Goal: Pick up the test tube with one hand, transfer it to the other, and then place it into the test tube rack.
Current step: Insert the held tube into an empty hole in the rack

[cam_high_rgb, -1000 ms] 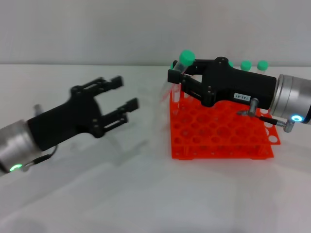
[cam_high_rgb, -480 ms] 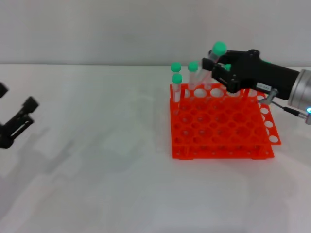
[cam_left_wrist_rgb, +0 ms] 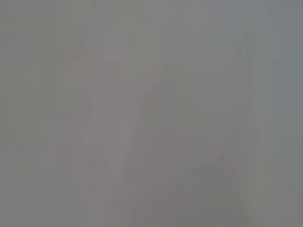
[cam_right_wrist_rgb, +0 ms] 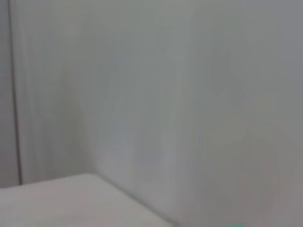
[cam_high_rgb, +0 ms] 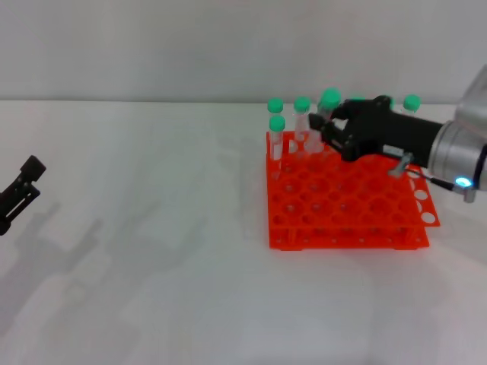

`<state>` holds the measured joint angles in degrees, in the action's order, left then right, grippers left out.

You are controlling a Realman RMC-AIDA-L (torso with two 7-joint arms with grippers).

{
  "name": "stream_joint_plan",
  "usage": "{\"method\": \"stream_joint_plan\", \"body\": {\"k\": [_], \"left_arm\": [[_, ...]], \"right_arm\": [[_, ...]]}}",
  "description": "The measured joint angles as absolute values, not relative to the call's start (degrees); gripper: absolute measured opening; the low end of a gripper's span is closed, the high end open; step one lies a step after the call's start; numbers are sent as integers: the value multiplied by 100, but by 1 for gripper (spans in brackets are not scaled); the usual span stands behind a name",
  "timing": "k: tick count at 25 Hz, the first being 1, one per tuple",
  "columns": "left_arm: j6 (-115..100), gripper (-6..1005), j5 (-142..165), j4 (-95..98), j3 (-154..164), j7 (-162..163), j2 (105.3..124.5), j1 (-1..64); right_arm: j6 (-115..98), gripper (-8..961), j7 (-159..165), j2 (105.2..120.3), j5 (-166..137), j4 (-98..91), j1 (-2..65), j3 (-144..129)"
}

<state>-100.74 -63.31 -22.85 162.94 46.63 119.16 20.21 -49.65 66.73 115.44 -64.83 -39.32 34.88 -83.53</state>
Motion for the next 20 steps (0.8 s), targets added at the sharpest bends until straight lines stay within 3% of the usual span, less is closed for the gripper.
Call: {"method": "stream_joint_plan", "body": {"k": [20], "left_arm": [[-9974, 873, -6216, -2061, 16304, 4622, 11900, 2139]], "right_arm": [[-4507, 240, 6646, 11601, -6432, -3788, 3735, -8676]]}}
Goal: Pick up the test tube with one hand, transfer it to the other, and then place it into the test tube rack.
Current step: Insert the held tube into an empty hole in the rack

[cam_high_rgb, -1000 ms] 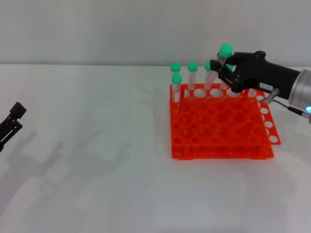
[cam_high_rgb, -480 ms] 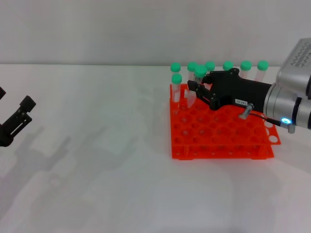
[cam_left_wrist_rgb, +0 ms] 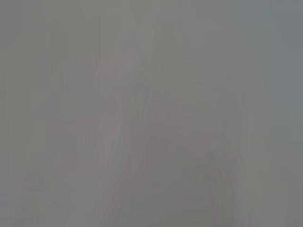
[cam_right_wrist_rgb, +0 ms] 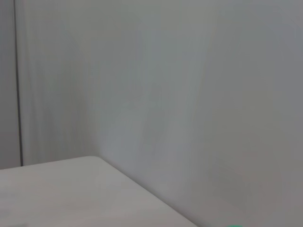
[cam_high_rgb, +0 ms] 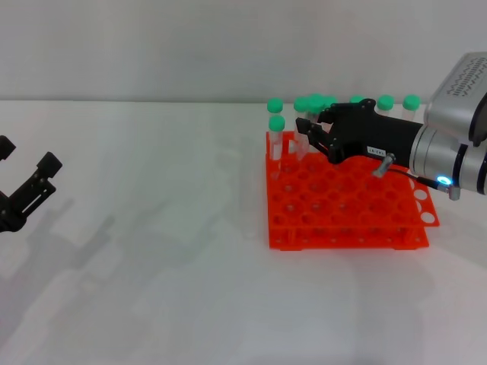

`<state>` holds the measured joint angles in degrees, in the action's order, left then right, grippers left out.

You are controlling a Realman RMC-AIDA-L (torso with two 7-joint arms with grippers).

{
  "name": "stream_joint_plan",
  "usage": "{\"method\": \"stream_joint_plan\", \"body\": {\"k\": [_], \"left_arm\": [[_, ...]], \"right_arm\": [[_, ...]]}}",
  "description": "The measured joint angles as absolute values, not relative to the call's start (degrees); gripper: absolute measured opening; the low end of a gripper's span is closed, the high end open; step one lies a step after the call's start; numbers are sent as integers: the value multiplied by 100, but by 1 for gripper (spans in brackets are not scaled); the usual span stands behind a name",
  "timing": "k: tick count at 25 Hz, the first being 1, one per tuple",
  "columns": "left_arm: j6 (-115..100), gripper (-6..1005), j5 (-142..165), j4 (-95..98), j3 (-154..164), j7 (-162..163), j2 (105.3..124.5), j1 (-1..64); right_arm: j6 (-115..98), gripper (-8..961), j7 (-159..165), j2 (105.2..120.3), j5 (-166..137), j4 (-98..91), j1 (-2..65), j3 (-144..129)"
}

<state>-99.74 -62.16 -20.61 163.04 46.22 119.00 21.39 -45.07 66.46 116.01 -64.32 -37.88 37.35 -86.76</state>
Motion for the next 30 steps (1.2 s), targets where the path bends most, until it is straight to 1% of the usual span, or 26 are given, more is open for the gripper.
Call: {"method": "stream_joint_plan", "body": {"k": [15, 30], "left_arm": [[-9941, 873, -6213, -2050, 16304, 4623, 11903, 2163], [-9937, 872, -6214, -2048, 16303, 4623, 11900, 2173]], "right_arm": [[-4469, 248, 6635, 11619, -6434, -3480, 4058, -8702], [-4217, 256, 6619, 11612, -6436, -3468, 4091, -8721]]}}
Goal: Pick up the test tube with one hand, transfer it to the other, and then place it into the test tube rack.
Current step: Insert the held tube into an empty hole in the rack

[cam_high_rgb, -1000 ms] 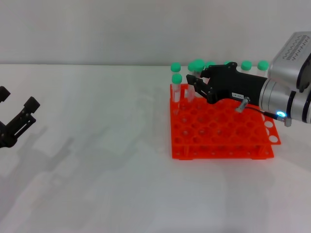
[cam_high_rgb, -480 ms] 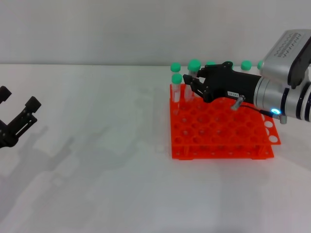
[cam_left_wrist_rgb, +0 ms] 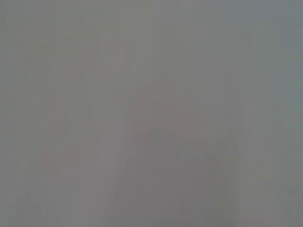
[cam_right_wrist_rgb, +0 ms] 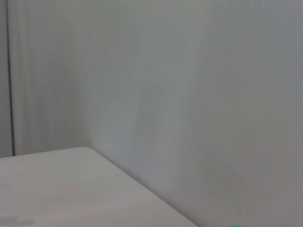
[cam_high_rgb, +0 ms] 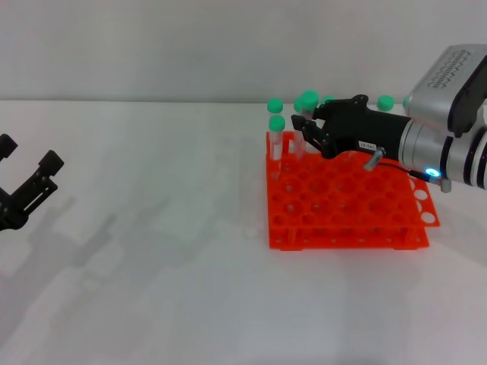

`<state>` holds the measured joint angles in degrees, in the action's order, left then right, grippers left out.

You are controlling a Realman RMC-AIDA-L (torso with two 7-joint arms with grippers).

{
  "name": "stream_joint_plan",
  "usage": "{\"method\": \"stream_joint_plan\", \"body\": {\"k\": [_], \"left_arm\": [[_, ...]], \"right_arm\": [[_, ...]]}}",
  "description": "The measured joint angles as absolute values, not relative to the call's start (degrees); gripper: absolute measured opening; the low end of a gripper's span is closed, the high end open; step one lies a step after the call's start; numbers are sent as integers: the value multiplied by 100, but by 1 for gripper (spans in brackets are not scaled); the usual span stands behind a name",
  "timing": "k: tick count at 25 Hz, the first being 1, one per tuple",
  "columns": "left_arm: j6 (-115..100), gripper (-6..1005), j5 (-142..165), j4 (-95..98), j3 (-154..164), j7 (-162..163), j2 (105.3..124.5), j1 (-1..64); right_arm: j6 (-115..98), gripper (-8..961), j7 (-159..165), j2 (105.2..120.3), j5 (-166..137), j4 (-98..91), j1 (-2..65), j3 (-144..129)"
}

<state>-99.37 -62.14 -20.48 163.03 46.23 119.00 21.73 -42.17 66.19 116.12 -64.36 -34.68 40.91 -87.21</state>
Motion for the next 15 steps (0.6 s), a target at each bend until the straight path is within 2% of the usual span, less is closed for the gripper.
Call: {"method": "stream_joint_plan", "body": {"k": [15], "left_arm": [[-9922, 872, -6211, -2048, 16303, 4622, 11894, 2254]], "right_arm": [[-3758, 263, 6618, 11618, -6433, -3331, 4307, -9015]]}}
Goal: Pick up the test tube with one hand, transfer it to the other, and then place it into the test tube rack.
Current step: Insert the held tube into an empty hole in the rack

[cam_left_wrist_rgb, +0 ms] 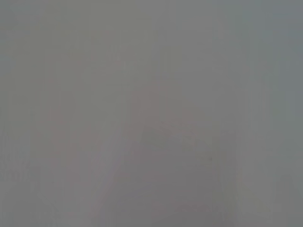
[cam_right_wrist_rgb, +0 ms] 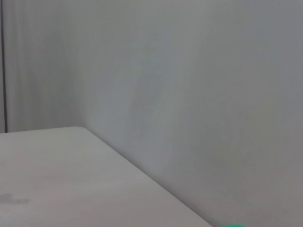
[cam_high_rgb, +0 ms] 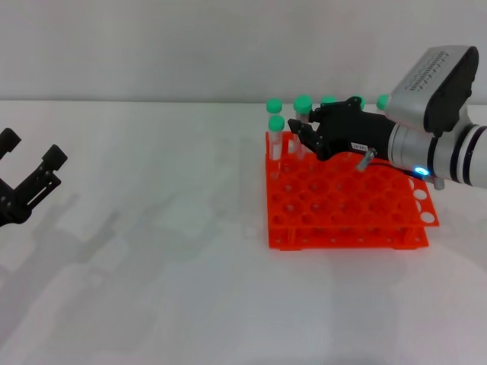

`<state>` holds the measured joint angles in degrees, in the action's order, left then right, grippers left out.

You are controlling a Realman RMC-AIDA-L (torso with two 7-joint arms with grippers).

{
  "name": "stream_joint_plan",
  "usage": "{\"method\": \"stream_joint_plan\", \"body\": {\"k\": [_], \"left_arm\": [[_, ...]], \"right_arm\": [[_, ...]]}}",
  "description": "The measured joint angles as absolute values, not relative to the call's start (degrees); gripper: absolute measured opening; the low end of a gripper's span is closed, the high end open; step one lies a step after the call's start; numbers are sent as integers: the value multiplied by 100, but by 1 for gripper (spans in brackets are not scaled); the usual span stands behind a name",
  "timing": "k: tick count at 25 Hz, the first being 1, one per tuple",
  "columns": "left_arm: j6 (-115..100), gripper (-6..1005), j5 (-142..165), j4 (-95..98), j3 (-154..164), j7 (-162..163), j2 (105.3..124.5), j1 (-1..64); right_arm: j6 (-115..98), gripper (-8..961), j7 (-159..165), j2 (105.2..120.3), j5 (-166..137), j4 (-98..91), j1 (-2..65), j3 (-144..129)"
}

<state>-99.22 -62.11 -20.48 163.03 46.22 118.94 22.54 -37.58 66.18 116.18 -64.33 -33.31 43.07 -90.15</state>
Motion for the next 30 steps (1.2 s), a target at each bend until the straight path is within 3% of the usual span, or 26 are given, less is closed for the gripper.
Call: {"method": "stream_joint_plan", "body": {"k": [9, 30], "left_arm": [[-9907, 872, -6205, -2048, 16304, 4614, 11891, 2288], [-9905, 871, -6206, -2048, 16304, 4614, 11895, 2265]], "right_arm": [[-3601, 268, 6627, 11619, -6433, -2973, 4596, -9018], [-3575, 320, 6588, 11579, -6434, -3199, 4404, -8964]]}}
